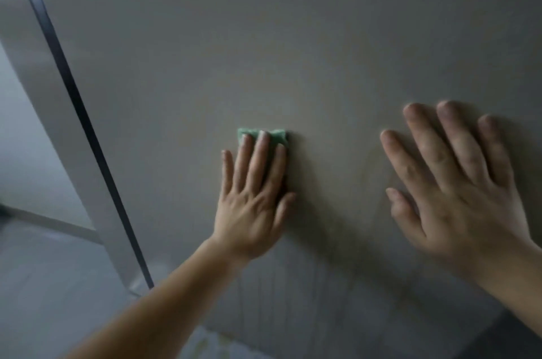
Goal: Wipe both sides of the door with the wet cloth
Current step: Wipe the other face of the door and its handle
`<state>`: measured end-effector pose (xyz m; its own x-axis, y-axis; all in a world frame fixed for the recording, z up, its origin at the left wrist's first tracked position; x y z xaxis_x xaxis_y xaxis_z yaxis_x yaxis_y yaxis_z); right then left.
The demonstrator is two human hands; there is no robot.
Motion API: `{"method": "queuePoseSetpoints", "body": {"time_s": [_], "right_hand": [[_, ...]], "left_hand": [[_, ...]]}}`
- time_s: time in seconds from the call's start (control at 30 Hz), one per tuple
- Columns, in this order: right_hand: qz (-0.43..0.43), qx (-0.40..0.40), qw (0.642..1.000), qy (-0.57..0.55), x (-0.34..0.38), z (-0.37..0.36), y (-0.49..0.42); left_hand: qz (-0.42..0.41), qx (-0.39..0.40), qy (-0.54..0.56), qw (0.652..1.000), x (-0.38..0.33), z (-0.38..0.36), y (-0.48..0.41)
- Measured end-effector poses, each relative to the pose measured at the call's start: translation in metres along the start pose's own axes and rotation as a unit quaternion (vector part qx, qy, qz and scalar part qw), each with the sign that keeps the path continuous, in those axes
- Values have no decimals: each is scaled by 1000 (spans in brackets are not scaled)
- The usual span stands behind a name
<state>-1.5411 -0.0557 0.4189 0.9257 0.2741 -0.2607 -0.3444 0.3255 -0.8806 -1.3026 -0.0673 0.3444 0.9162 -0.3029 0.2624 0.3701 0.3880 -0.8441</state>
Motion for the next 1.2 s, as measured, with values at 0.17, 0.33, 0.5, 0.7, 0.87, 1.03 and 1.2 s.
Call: {"method": "queuePoseSetpoints", "body": {"time_s": [0.17,0.33,0.5,0.7,0.87,1.03,1.2], "right_hand": [[-1,13,1000,-7,12,-8,6],[48,37,998,-1,29,-22,33],[36,39,999,-7,29,-24,33],[53,57,997,-5,45,-34,46],[67,55,996,-9,45,-34,52],[82,77,994,-6,57,-46,65],[112,72,991,-11,72,-54,81]], "left_hand": [[95,-10,56,994,14,-7,9],[-25,26,41,999,-54,-28,31],[103,17,26,994,35,-29,66],[9,41,69,997,-73,-54,63],[8,19,32,999,-41,-54,84],[79,11,76,994,-21,-62,100],[-21,31,55,998,-88,-80,115]]}}
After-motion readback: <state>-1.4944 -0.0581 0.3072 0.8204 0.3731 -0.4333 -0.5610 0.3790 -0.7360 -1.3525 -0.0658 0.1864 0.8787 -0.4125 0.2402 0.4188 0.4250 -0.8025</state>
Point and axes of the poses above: each hand's wrist, its own y-axis away from the middle knuckle, its own z-axis out of the back of the hand, x = y × z, the point moved 6 cm from there along -y, towards the middle knuckle, and after that the axes turned 14 degrees about -z, right-handed, at the moved point
